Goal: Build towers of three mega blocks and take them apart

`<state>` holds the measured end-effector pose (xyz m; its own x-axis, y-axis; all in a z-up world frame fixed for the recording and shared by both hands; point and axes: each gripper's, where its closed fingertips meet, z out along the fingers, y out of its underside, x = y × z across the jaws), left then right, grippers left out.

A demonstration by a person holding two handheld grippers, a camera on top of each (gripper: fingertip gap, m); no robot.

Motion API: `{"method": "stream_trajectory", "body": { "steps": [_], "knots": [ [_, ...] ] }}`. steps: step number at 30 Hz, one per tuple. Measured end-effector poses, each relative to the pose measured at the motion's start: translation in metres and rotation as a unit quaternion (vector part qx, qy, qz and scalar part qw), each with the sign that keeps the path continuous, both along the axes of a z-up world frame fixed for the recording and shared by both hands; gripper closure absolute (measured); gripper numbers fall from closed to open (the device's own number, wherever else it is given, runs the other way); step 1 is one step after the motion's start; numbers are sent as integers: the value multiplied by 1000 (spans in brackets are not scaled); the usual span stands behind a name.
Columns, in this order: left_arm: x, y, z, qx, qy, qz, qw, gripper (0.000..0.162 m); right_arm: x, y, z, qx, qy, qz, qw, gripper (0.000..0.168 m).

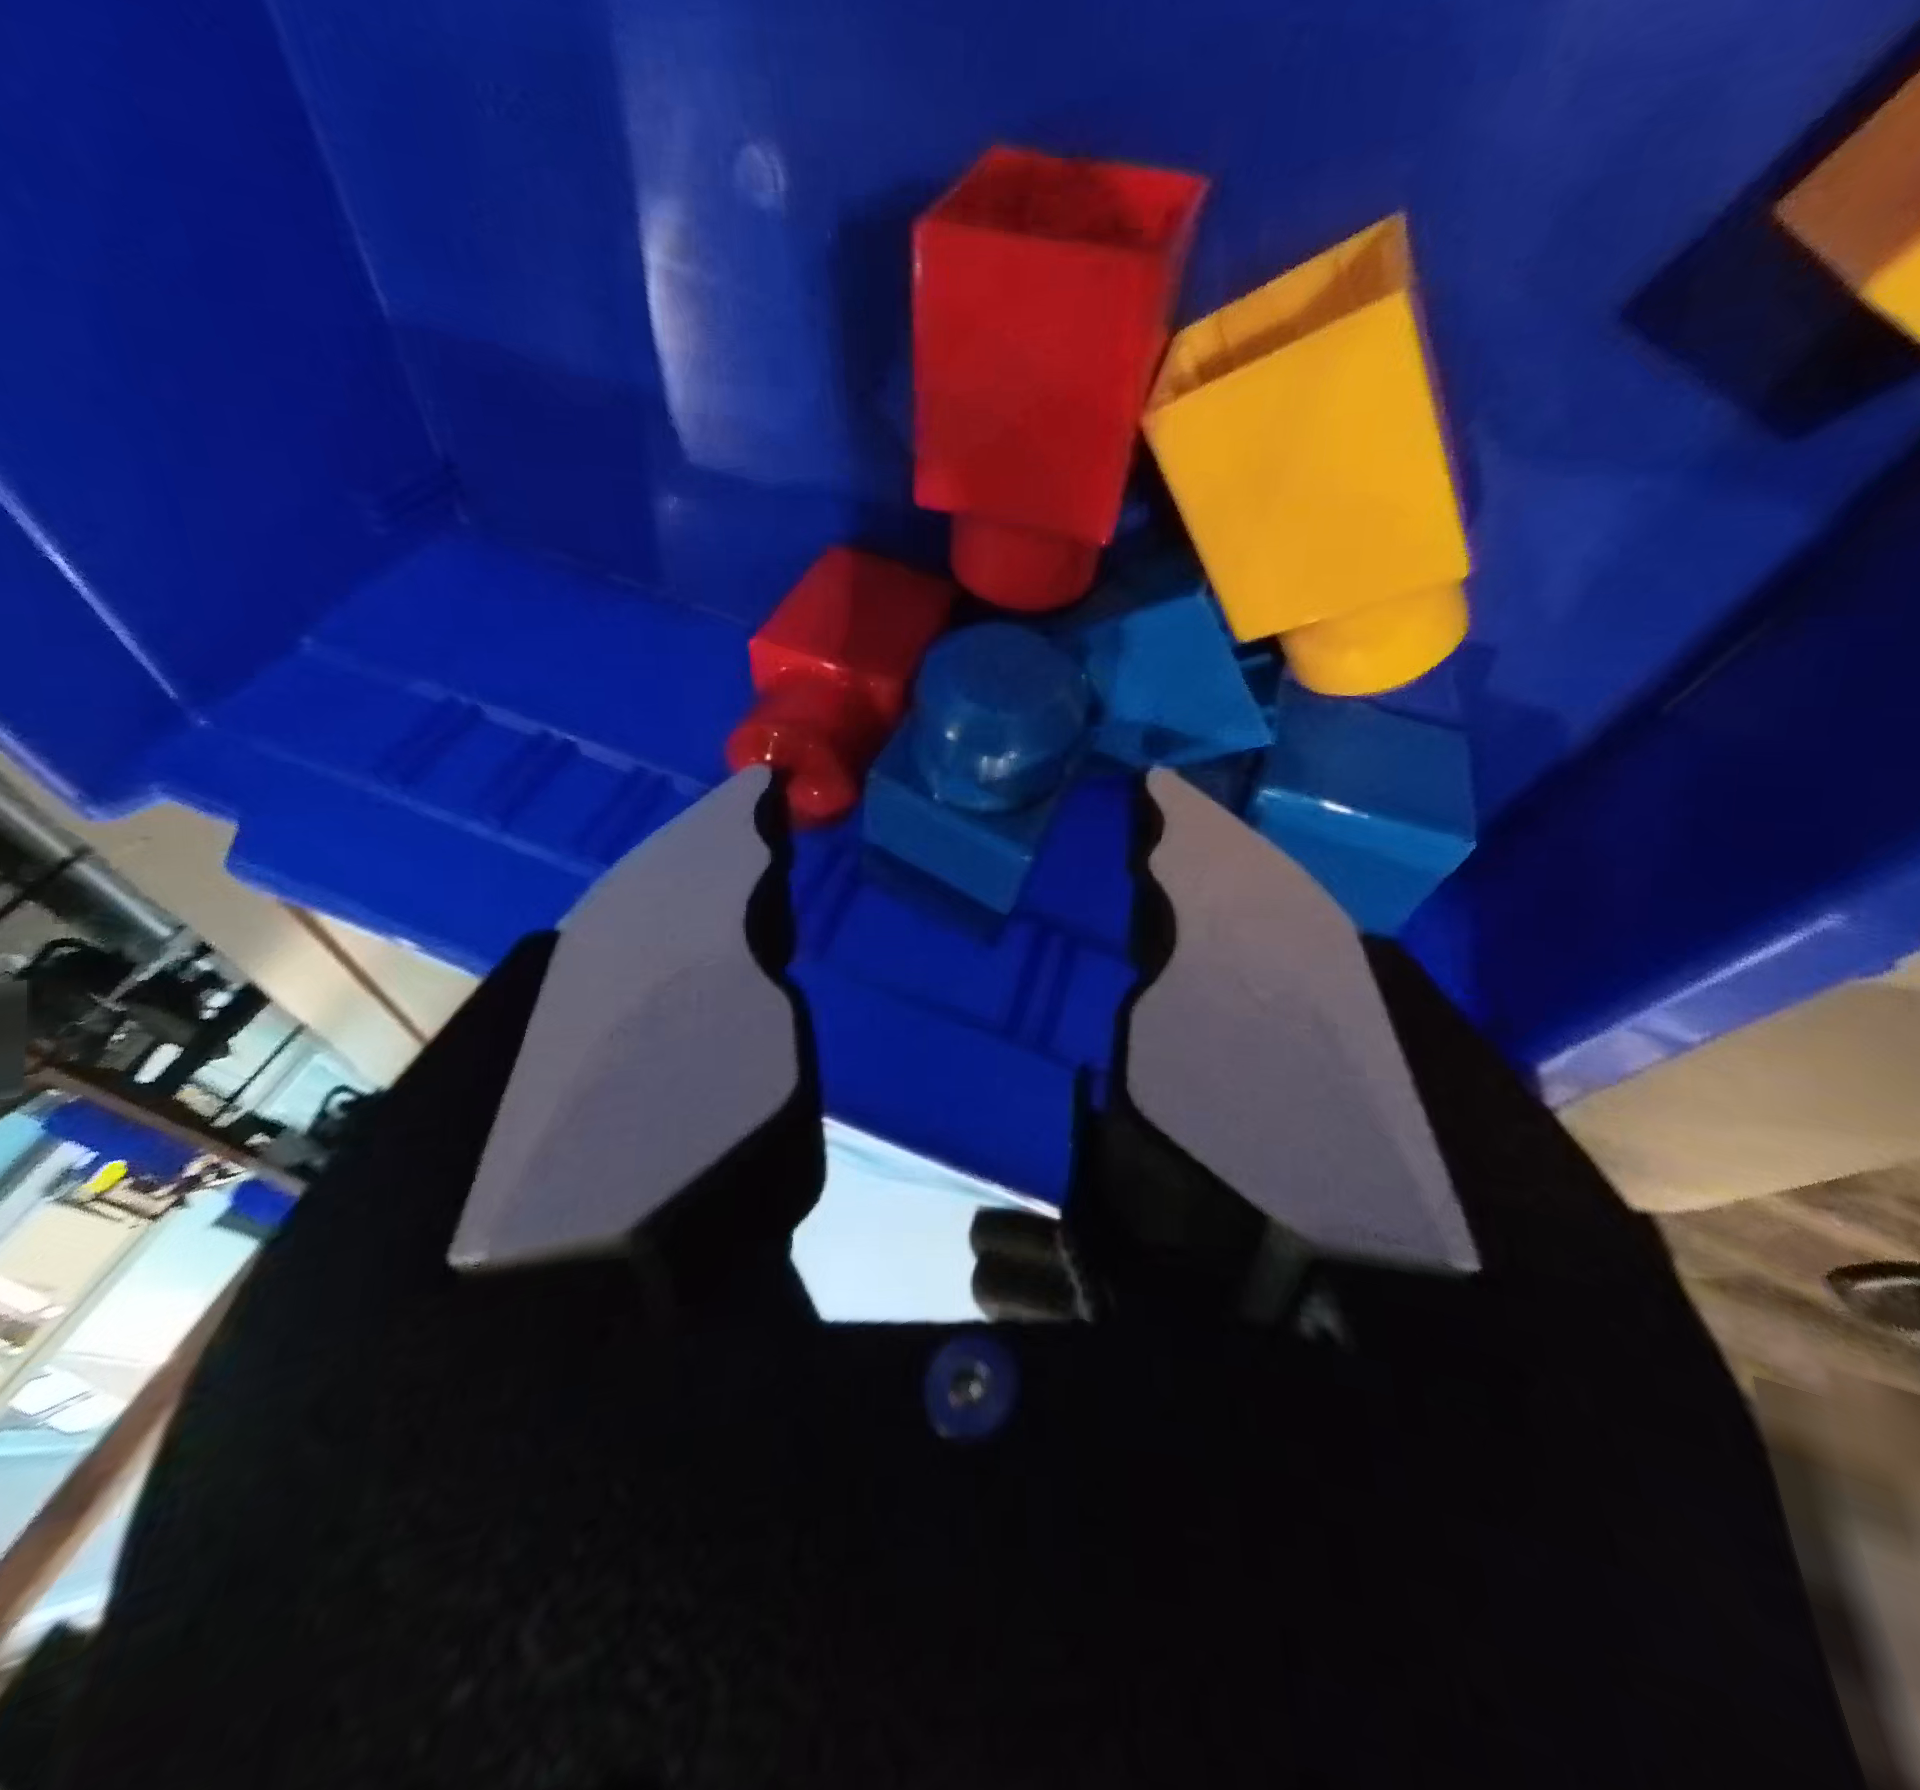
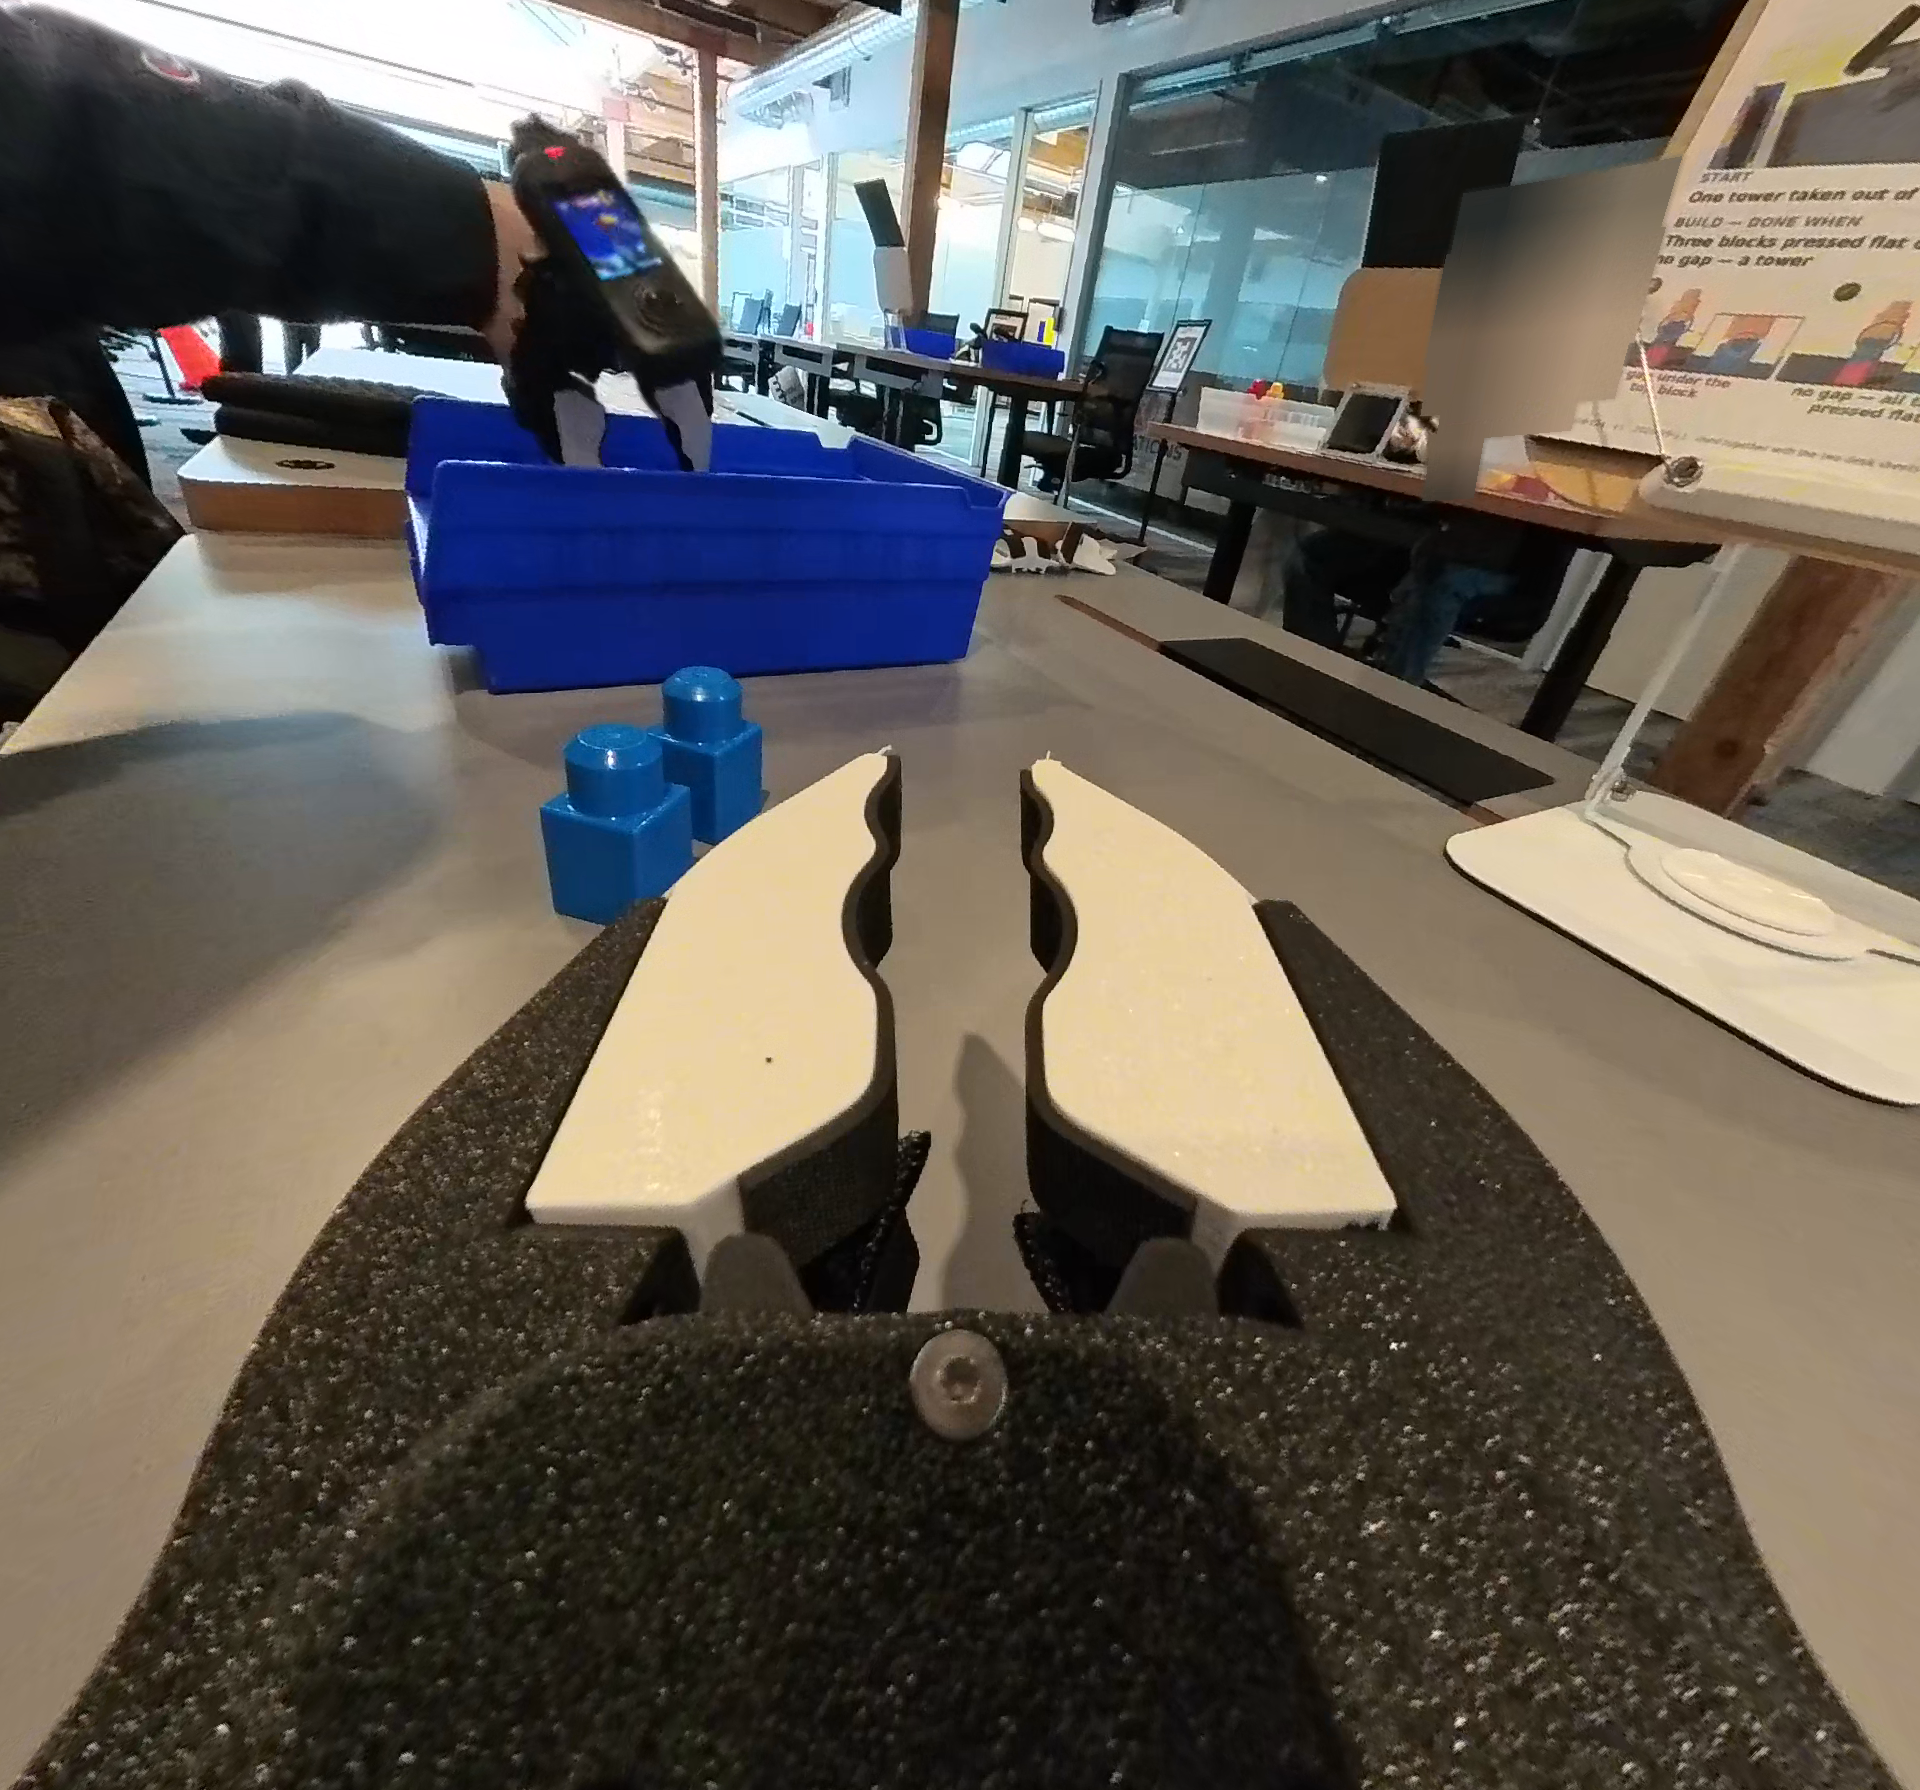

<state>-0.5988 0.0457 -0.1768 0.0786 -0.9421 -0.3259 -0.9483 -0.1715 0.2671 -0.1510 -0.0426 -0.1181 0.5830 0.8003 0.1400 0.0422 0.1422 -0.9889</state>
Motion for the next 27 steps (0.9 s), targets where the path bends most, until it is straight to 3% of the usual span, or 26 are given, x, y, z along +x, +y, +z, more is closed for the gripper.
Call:
{"method": "stream_trajectory", "body": {
  "steps": [11, 15, 23, 27],
  "knots": [
    [13, -1, 2, -9, 2, -58, 998, 107, 0, 0, 0, 2, 0, -2, 1000, 147],
    [25, -7, 6, -17, -14, -68, 997, 118, 2, 0, 1, 1, 4, -4, 1000, 147],
    [12, -2, -7, -23, 11, -51, 998, 122, 2, 0, 0, 0, 5, -3, 1000, 147],
    [13, 2, -9, -18, 17, -31, 999, 132, 2, 0, 0, 1, 5, -3, 1000, 147]
  ]
}}
